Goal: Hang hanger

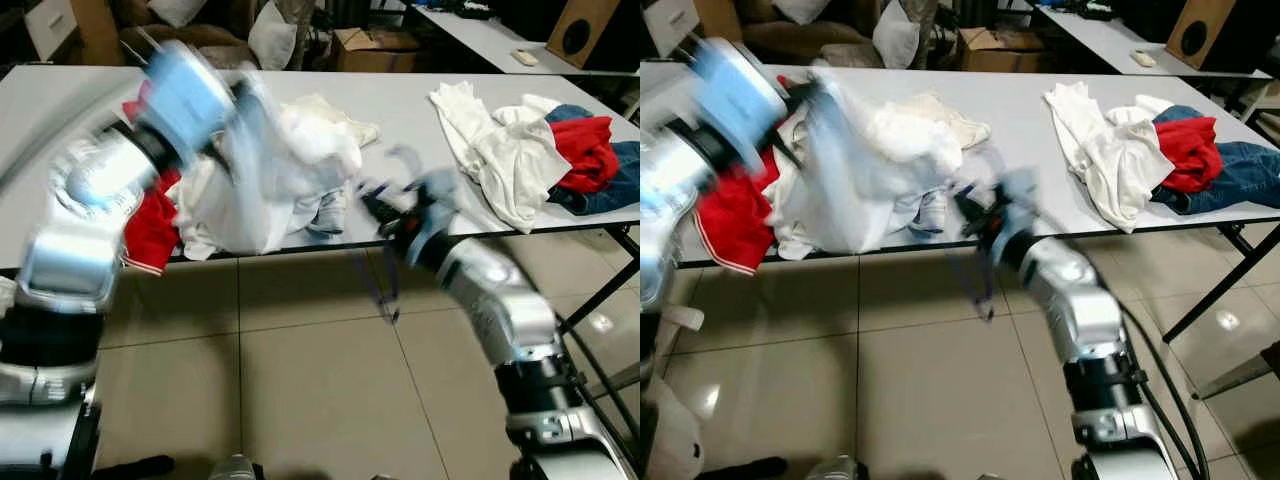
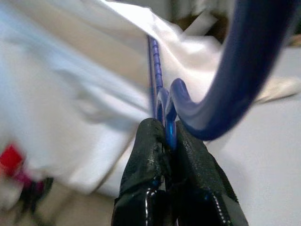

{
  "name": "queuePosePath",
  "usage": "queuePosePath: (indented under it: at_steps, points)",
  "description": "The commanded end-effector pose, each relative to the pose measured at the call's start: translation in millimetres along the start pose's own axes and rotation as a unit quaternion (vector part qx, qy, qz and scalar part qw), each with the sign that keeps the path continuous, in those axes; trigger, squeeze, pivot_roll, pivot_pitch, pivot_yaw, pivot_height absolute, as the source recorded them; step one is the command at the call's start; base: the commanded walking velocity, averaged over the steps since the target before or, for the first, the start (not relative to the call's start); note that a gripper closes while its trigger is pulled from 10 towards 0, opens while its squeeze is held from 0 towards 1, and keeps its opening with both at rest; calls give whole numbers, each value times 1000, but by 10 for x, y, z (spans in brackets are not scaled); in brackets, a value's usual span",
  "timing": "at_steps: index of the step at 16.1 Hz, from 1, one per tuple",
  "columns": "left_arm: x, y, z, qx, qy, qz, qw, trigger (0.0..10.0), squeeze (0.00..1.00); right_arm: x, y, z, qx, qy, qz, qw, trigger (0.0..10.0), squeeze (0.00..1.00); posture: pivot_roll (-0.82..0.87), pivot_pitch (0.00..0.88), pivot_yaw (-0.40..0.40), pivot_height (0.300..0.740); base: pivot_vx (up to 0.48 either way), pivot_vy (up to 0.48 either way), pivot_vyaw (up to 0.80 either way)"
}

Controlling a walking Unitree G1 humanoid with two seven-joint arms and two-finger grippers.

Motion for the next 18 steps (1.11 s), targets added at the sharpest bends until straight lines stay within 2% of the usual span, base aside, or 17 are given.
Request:
queuePosePath:
  at_steps: [1, 2, 4, 5, 7, 8, 10, 11, 13, 14, 15, 16, 18]
  points:
    - [38, 3, -224, 63, 12, 3, 998, 0, 0, 149, 90, 84, -3, -23, 30, 999, 10000, 0, -33, 0, -74, 740, 0, 0, 0]
    - [41, -11, -235, 57, 13, 4, 998, 0, 0, 27, 136, 62, 17, 14, -16, 1000, 10000, 0, -35, 0, -69, 740, 0, 0, 0]
    - [75, -39, -194, 33, 13, 16, 999, 0, 0, -122, 178, 28, 39, 26, -62, 997, 10000, 0, -38, 0, -63, 740, 0, 0, 0]
    - [100, -56, -176, 29, 20, 23, 999, 0, 0, -170, 191, 20, 44, 42, -77, 995, 10000, 0, -38, 0, -63, 740, 0, 0, 0]
    - [156, -94, -120, 12, 24, 38, 999, 0, 0, -197, 194, -50, 66, 44, -85, 993, 10000, 0, -38, 0, -63, 740, 0, 0, 0]
    - [192, -118, -73, 0, 26, 47, 999, 0, 0, -208, 201, -156, 101, 49, -91, 989, 10000, 0, -40, 0, -53, 740, 0, 0, 0]
    - [221, -132, -44, -9, 27, 56, 998, 0, 0, -158, 173, -194, 108, 50, -72, 990, 10000, 0, -39, 0, -54, 740, 0, 0, 0]
    - [228, -134, -38, -10, 28, 58, 998, 0, 0, -97, 141, -187, 99, 36, -50, 993, 10000, 0, -39, 0, -54, 740, 0, 0, 0]
    - [234, -138, -29, -10, 27, 59, 998, 0, 0, 175, 78, -127, 67, -23, 48, 996, 10000, 0, -35, 0, -57, 740, 0, 0, 0]
    - [237, -135, -27, -10, 24, 57, 998, 0, 0, 276, 94, -97, 71, -83, 73, 991, 10000, 0, -35, 0, -58, 740, 0, 0, 0]
    - [242, -134, -24, -10, 23, 57, 998, 0, 0, 92, 105, -102, 76, -21, -2, 997, 10000, 0, -37, 0, -57, 740, 0, 0, 0]
    - [249, -135, -17, -11, 23, 58, 998, 0, 0, -82, 125, -90, 74, 26, -54, 995, 10000, 0, -35, 0, -59, 740, 0, 0, 0]
    - [270, -141, 2, -19, 25, 63, 997, 0, 0, -150, 123, -103, 72, 8, -56, 996, 10000, 0, -35, 0, -59, 740, 0, 0, 0]
Point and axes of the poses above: a point about 5 cm out from each wrist's last joint towards the gripper, its own y axis pointing back from the gripper into the wrist, its own x axis along the axis of the wrist's last joint, z = x × y, the point moved 2 cm from there along -y, pointing out of the wrist towards the gripper, and after that the axes turned 12 degrees about -y, right-handed, at the moved point
